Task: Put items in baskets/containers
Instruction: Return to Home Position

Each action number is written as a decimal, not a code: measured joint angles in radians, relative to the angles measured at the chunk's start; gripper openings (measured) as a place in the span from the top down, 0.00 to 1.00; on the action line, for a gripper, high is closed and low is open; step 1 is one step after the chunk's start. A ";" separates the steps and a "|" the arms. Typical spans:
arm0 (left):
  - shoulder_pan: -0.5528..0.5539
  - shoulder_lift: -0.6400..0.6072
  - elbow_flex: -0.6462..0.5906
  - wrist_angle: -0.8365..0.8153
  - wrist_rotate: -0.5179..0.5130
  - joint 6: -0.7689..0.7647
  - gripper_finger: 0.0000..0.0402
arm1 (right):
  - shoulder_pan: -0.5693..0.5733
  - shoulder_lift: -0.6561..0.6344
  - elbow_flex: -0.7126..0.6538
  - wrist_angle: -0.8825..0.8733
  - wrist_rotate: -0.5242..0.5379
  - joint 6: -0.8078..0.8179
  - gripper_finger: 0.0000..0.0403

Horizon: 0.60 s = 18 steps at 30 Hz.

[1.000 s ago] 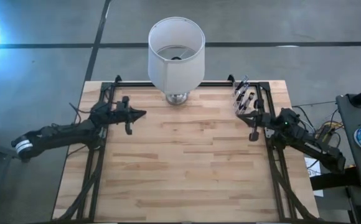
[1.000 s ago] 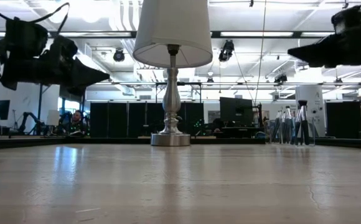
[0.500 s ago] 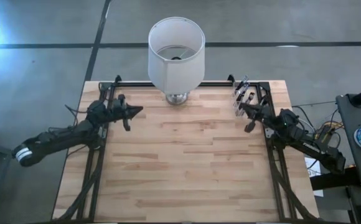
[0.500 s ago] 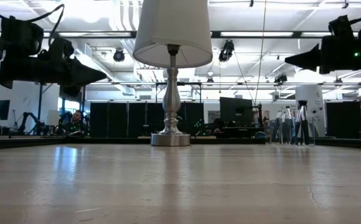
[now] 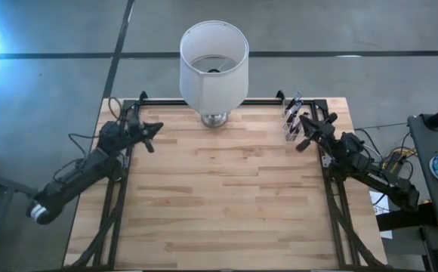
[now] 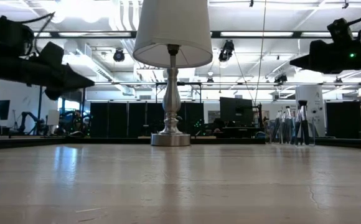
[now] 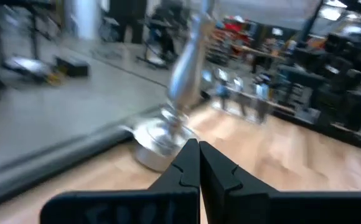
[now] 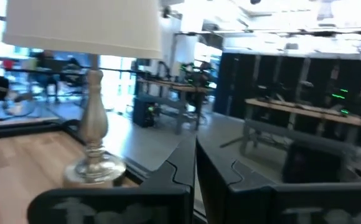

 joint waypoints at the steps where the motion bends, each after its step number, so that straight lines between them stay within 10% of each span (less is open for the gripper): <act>1: 0.006 -0.028 0.000 -0.017 -0.020 0.008 1.00 | 0.000 0.000 0.000 0.000 0.022 0.001 0.98; 18: -0.002 -0.333 -0.001 -0.247 0.046 -0.050 1.00 | 0.097 0.000 0.113 -0.385 -0.257 0.078 0.98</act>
